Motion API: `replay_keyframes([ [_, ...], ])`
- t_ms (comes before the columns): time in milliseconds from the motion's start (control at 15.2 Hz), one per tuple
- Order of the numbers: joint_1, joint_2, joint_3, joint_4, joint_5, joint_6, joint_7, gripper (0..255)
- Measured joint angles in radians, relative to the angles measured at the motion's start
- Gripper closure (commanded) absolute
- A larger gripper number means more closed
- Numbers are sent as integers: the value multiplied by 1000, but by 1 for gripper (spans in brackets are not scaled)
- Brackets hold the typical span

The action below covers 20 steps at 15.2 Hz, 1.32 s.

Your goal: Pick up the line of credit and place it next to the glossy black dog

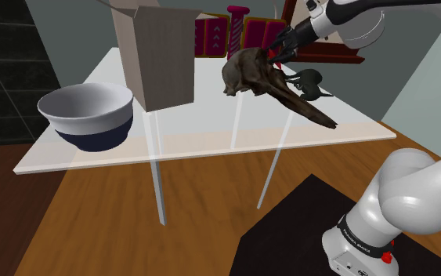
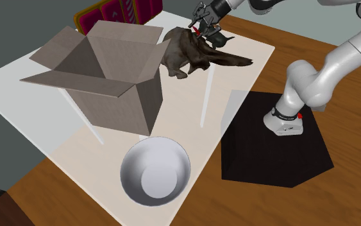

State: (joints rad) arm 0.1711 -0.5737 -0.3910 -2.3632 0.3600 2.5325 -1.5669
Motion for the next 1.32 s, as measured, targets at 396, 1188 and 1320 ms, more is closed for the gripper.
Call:
replay_keyframes([
  [396, -9, 7, 15, 64, -20, -69, 34, 255],
  [1188, -24, 28, 37, 234, -54, -215, 104, 255],
  [1320, -23, 38, 38, 270, -57, -240, 114, 255],
])
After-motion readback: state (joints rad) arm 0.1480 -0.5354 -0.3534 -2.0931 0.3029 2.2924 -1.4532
